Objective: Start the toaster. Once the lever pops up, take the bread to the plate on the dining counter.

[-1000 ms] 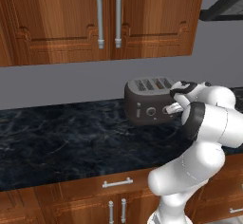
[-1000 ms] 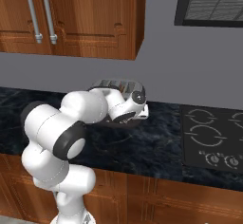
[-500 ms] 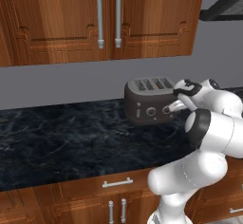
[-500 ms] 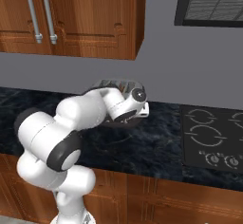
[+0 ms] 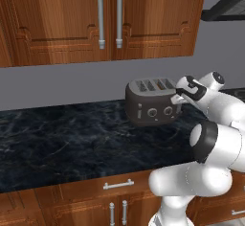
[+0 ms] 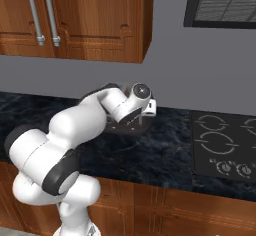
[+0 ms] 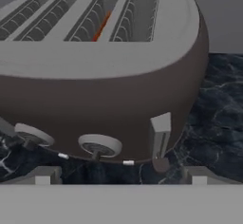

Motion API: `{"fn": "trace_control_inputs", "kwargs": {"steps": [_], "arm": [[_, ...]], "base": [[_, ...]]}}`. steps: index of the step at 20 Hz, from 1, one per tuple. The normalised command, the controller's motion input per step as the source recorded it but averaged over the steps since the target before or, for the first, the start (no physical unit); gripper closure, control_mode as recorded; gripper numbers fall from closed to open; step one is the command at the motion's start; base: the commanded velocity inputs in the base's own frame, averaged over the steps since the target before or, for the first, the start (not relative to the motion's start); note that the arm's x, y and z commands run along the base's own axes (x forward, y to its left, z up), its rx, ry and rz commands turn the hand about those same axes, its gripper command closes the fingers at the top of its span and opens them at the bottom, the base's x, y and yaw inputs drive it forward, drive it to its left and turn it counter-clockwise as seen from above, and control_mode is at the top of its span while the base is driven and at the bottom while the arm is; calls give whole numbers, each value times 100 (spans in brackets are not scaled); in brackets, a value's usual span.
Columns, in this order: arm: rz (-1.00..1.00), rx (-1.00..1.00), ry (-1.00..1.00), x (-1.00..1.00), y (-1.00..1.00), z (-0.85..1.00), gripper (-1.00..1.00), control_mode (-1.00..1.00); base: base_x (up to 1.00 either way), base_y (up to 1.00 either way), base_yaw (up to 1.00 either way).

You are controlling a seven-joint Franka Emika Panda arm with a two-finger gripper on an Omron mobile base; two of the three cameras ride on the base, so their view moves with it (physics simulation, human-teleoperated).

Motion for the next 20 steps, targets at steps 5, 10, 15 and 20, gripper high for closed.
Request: {"fn": "trace_control_inputs", "kwargs": {"steps": [5,10,15,20], "arm": [[-10,0,-4,0,2,41,-100,-100],[-9,0,-8,0,6,44,-100,-100],[-2,0,-11,0,23,38,-100,-100],[0,0,-14,0,25,23,-100,-100]], "base": [[0,0,0],[0,0,0],[0,0,0],[0,0,0]]}}
